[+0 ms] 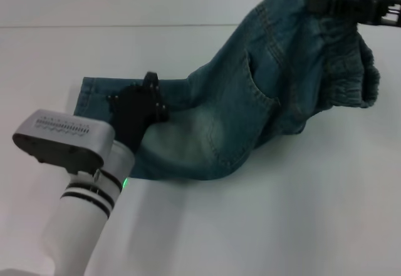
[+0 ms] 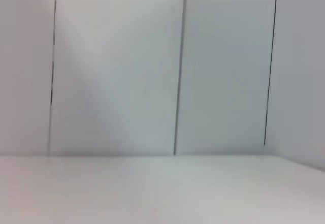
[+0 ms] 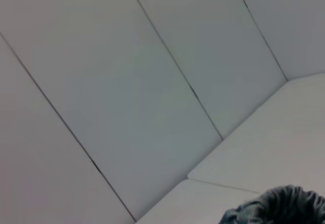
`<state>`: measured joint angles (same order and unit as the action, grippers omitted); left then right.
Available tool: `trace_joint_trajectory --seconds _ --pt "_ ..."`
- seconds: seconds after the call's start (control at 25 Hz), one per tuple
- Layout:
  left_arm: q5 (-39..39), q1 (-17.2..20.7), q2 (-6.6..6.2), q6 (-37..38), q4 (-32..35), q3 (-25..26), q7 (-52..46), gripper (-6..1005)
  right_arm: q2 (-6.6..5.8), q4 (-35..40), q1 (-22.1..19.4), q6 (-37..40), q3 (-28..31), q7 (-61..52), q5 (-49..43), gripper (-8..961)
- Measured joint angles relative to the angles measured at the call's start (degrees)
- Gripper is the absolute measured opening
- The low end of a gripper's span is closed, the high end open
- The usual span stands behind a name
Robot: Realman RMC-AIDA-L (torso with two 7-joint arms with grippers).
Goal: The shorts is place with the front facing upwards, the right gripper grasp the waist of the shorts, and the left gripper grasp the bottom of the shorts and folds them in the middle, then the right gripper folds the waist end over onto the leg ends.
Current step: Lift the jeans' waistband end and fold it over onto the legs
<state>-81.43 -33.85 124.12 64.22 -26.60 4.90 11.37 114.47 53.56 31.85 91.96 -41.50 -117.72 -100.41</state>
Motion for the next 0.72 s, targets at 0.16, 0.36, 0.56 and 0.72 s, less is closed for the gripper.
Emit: trace_joint_trajectory --seconds 0.16,0.36,0.56,0.72 --pt "-3.2 -2.0 0.31 0.3 -1.4 0.7 -0.1 1 -0.25 0.0 -0.7 0.0 0.1 -0.1 -0.4 106" --pt "-5.8 -4.8 0.51 -4.8 -2.6 0.8 0.1 1 -0.53 -0.1 -0.6 0.4 0.1 -1.2 -3.2 105" --pt "-7.9 -5.2 0.5 -7.4 -3.3 0.8 0.0 1 -1.21 -0.1 0.1 1.6 -0.4 -3.4 -4.3 105" --pt "-8.8 -5.6 0.5 -9.3 -4.1 0.8 -0.1 0 -1.89 0.5 1.9 4.6 -0.4 -5.2 -4.3 105"
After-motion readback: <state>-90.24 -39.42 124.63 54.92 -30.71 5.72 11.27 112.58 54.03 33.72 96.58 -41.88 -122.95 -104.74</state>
